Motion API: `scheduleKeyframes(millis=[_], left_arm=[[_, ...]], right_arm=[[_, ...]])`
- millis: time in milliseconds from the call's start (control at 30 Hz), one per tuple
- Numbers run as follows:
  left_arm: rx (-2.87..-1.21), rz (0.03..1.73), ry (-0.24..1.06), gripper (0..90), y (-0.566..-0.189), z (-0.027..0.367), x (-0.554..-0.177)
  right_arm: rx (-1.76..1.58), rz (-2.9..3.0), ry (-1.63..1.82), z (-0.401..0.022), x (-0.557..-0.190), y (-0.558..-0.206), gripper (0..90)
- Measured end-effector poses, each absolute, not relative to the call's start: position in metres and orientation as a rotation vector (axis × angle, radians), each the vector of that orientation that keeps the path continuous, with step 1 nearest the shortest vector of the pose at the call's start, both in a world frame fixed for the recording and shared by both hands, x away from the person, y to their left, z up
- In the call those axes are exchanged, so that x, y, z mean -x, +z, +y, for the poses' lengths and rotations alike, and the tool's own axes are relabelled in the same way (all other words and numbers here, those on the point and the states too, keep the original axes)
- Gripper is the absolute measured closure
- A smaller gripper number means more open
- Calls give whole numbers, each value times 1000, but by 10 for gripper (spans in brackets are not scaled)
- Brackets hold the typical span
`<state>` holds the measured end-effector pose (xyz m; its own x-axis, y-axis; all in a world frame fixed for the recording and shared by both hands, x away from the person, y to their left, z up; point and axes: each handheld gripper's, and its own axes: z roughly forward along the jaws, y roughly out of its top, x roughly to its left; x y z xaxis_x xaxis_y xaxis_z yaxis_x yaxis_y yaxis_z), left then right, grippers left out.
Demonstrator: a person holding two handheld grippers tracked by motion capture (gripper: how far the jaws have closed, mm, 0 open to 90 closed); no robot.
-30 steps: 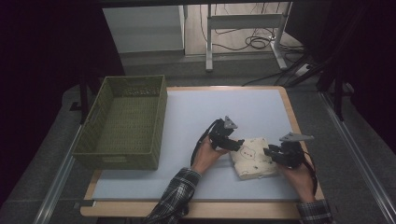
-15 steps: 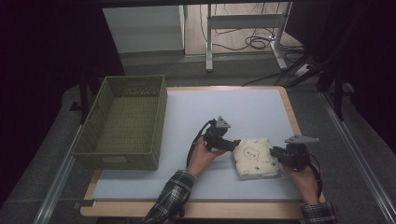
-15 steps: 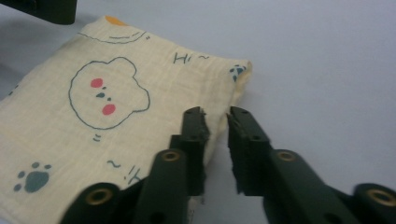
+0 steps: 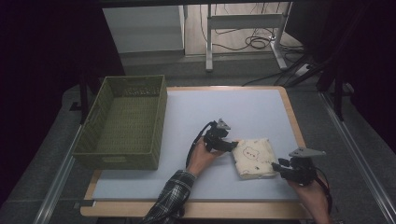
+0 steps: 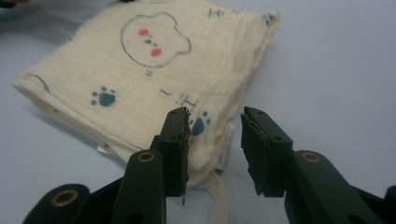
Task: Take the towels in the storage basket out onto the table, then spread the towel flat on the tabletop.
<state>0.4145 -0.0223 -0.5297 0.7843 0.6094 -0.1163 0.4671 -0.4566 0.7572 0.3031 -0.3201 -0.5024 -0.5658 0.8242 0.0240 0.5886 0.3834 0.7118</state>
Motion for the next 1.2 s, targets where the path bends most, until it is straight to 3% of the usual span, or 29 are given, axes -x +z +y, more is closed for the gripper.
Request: scheduleKeyframes(millis=[133, 267, 333, 400, 433, 467, 533, 667, 700, 1200], left_arm=[[-2154, 796, 230, 386, -534, -23, -415], [-2155, 798, 208, 384, -536, -23, -417], [-2157, 793, 209, 386, -536, -23, -417], [-2159, 788, 196, 423, -536, -23, -416], [-2159, 788, 196, 444, -536, -23, -416], [-2160, 790, 170, 487, -535, -24, -416], [-2159, 791, 134, 568, -534, -24, -415], [-2155, 774, 46, 815, -533, -27, -412], [-2162, 772, 58, 832, -532, -28, -411], [-2164, 742, 163, 835, -496, -11, -404]], right_arm=[[-1268, 2337, 966, -320, -305, -513, 527], [-1284, 2333, 974, -318, -303, -516, 523], [-1300, 2326, 976, -316, -302, -516, 572], [-1319, 2338, 995, -315, -300, -516, 690], [-1319, 2338, 995, -315, -300, -516, 690], [-1347, 2358, 1026, -315, -300, -517, 763], [-1366, 2365, 1050, -316, -301, -517, 781], [-1381, 2359, 1113, -321, -302, -520, 811], [-1385, 2356, 1121, -321, -301, -519, 816], [-1259, 2346, 1226, -301, -304, -488, 814]])
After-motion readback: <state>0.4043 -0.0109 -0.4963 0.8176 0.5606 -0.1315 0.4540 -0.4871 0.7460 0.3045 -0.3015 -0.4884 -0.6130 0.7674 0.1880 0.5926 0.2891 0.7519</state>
